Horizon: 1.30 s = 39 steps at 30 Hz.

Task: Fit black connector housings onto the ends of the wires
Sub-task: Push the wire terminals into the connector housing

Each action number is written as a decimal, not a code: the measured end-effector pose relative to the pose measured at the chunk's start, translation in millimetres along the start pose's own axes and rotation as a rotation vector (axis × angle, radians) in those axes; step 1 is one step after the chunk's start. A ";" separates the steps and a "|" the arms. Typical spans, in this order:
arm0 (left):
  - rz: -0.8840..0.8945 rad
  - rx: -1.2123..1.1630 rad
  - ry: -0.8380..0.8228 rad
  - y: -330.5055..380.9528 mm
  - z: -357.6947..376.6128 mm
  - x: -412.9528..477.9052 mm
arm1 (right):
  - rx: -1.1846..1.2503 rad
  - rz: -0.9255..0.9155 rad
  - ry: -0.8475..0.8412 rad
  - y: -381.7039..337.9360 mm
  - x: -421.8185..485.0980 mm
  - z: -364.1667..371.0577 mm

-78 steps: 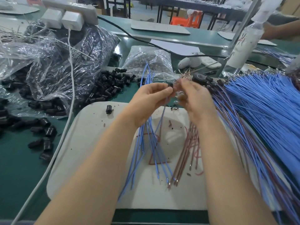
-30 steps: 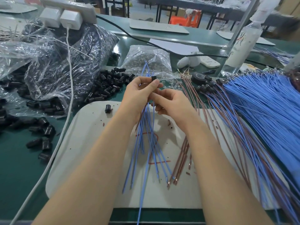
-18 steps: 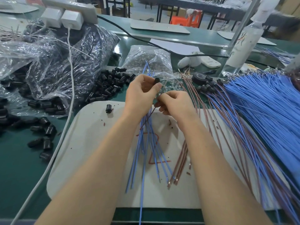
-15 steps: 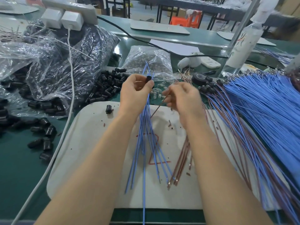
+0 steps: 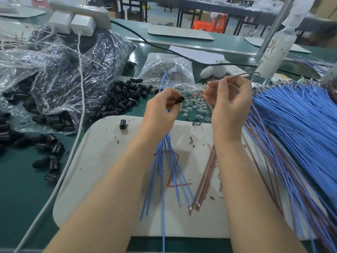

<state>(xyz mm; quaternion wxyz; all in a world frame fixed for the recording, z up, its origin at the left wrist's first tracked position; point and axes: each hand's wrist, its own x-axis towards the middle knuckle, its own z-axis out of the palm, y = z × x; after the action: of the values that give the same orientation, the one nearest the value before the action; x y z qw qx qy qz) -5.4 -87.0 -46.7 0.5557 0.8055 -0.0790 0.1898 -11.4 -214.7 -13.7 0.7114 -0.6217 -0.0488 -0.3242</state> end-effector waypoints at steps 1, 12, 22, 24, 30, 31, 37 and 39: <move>0.005 0.018 -0.011 0.4 0.2 -0.4 | -0.010 -0.002 -0.001 0.0 -0.4 0.2; 0.047 0.216 -0.033 2.8 -0.5 -3.5 | -0.040 0.011 0.011 3.5 -0.4 0.8; 0.061 0.288 -0.075 3.5 -0.4 -5.5 | -0.215 -0.056 -0.026 9.9 -3.2 0.8; 0.071 0.292 -0.074 4.0 -0.1 -5.1 | -0.251 -0.041 -0.053 12.8 -2.9 0.4; 0.092 0.284 -0.067 2.0 1.6 -4.5 | -0.435 0.072 -0.265 23.8 -7.1 4.4; 0.083 0.288 -0.062 1.3 1.8 -4.3 | -0.422 0.084 -0.242 24.4 -6.9 4.5; -0.118 -0.025 -0.026 4.1 -2.2 0.8 | -0.200 0.253 -0.122 26.2 0.5 -1.1; -0.185 -0.205 -0.087 7.7 -3.5 1.5 | -0.151 0.292 -0.130 25.8 0.3 -0.8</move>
<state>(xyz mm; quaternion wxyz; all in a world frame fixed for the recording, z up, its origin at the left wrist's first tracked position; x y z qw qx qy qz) -7.3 -86.5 -38.4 0.6462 0.7559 -0.0476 0.0935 2.0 -215.2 -35.8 0.6975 -0.6934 0.0208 -0.1793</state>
